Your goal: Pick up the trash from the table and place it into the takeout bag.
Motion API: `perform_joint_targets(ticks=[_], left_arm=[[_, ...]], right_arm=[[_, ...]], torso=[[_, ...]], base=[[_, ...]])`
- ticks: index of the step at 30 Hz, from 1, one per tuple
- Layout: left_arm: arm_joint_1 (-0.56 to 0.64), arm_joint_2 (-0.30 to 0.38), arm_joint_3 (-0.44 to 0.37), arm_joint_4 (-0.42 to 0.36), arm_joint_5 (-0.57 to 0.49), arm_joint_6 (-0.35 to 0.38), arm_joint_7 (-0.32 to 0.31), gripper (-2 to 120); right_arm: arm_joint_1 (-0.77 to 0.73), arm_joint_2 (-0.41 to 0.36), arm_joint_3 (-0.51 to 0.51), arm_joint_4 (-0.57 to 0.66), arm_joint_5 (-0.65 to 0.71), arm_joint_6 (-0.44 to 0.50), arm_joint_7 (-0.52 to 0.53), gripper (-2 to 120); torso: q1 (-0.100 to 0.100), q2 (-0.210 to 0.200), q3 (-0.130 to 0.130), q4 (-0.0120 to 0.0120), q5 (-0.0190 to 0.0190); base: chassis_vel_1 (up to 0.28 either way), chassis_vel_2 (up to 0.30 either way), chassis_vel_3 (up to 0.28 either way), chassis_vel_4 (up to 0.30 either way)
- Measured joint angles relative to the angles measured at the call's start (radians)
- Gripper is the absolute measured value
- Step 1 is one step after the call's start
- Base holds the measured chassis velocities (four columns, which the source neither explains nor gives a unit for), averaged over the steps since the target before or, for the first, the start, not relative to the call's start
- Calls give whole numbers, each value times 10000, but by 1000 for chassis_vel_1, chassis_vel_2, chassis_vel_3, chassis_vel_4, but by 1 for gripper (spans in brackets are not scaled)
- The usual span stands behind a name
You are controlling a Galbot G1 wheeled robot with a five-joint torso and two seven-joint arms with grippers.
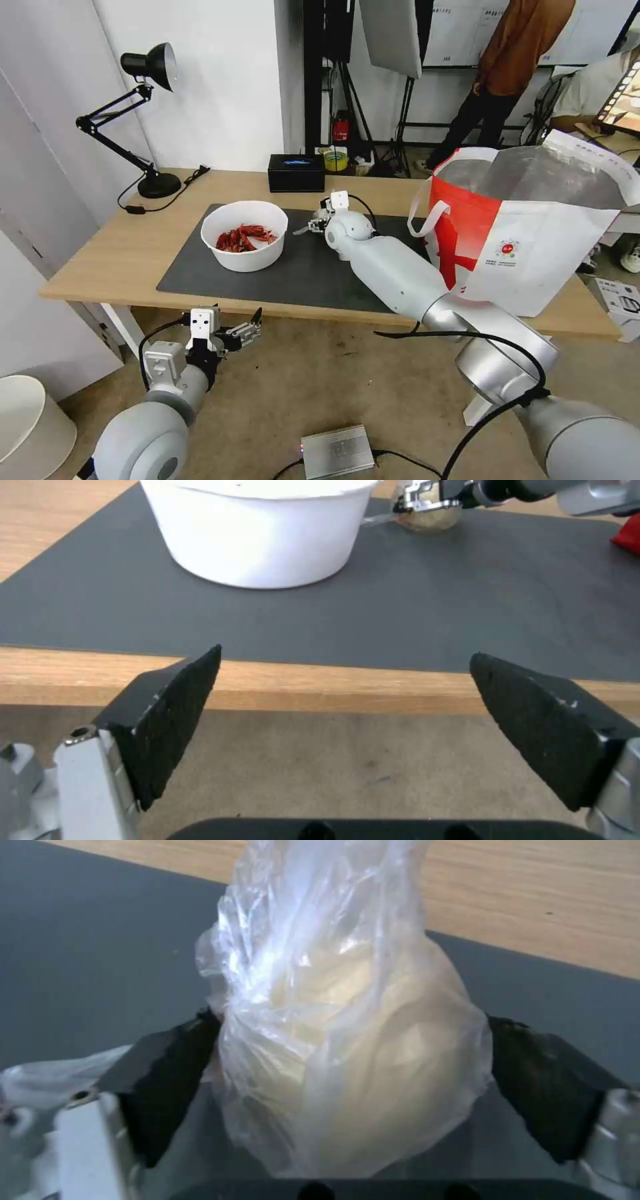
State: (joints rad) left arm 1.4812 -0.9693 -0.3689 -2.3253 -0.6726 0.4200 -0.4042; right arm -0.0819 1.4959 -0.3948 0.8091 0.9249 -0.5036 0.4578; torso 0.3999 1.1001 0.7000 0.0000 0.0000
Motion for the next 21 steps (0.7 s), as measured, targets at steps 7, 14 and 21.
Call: perform_joint_targets(ticks=[7, 14, 21], left_arm=[[-1, 17, 3, -1, 0, -1, 0, 100], [-4, 48, -13, -24, 0, -2, 0, 100], [10, 55, -46, -81, -1, -5, -3, 100]], right_arm=[[-43, 73, 163, -79, 5, 0, 6, 68], [-153, -98, 215, 275, 56, 40, 97, 44], [-221, -696, 246, 2068, 492, 42, 731, 15]], torso=[[0, 0, 0, 0, 0], [1, -1, 0, -1, 1], [1, 0, 0, 1, 1]], base=[[0, 0, 0, 0], [0, 0, 0, 0], [0, 0, 0, 0]])
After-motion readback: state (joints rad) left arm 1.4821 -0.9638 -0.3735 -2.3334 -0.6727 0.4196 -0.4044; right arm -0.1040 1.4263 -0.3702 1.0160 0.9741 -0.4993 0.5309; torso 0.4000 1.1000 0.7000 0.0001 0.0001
